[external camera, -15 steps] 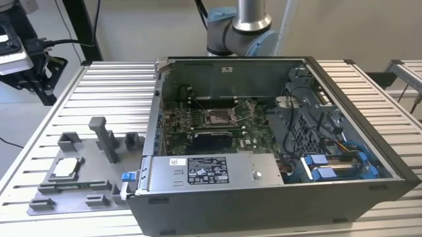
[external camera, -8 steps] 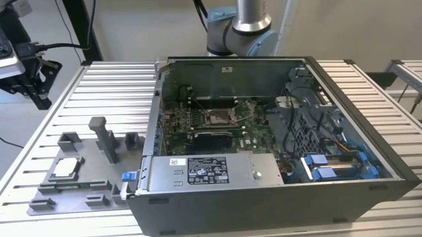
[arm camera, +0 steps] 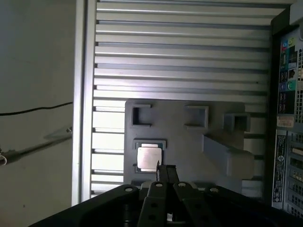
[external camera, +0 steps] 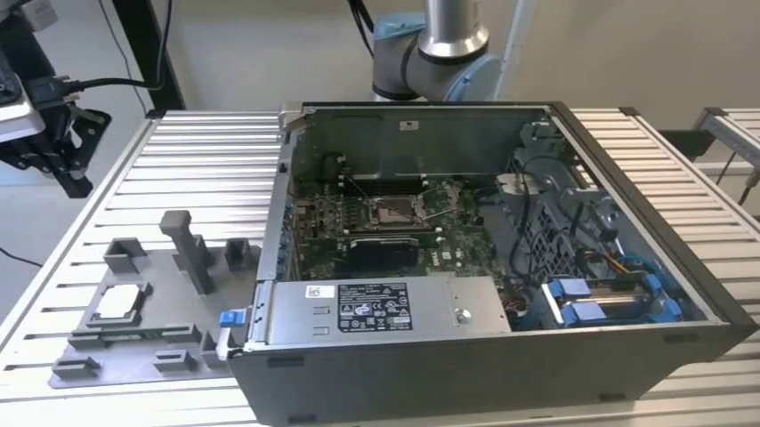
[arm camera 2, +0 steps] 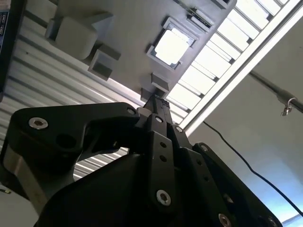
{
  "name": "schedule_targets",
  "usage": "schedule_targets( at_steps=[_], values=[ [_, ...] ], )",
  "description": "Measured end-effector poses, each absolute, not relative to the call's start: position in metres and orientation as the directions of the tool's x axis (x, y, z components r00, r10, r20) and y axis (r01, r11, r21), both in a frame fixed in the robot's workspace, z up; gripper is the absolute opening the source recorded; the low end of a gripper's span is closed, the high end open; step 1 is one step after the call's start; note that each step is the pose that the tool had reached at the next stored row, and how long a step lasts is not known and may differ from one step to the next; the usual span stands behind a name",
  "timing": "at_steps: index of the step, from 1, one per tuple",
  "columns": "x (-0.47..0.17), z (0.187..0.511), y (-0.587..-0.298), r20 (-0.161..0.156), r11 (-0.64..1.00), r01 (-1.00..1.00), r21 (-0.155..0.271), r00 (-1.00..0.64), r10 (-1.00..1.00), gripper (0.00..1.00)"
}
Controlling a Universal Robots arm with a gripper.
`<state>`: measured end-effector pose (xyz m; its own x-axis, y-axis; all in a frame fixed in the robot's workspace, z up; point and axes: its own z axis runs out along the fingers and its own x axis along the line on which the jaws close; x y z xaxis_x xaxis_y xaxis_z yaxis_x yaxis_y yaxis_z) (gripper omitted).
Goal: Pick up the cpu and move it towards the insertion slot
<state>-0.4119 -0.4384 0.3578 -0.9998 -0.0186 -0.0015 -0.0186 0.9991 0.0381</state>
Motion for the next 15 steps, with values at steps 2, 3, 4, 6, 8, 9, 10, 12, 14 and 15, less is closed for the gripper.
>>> schedule_targets(
  at_steps=[2,3,4,6,8,9,10,12,14,15],
  values=[
    [-0.4120,0.3578,-0.4384,-0.002,0.999,-0.019,0.038,-1.000,-0.019,1.00],
    [-0.4120,0.3578,-0.4385,-0.002,0.999,-0.019,0.038,-1.000,-0.019,1.00],
    [-0.4120,0.3578,-0.4385,-0.002,0.999,-0.019,0.038,-1.000,-0.019,1.00],
    [-0.4120,0.3578,-0.4385,-0.001,0.999,-0.019,0.038,-1.000,-0.019,1.00],
    [-0.4121,0.3578,-0.4386,-0.002,0.999,-0.019,0.038,-1.000,-0.019,1.00],
    [-0.4121,0.3578,-0.4386,-0.002,0.999,-0.019,0.038,-1.000,-0.019,1.00],
    [-0.4121,0.3578,-0.4386,-0.002,0.999,-0.019,0.038,-1.000,-0.019,1.00],
    [-0.4121,0.3578,-0.4387,-0.002,0.999,-0.019,0.038,-1.000,-0.019,1.00],
    [-0.4121,0.3578,-0.4387,-0.002,0.999,-0.019,0.038,-1.000,-0.019,1.00],
    [-0.4121,0.3578,-0.4387,-0.001,0.999,-0.019,0.038,-1.000,-0.019,1.00]
  ],
)
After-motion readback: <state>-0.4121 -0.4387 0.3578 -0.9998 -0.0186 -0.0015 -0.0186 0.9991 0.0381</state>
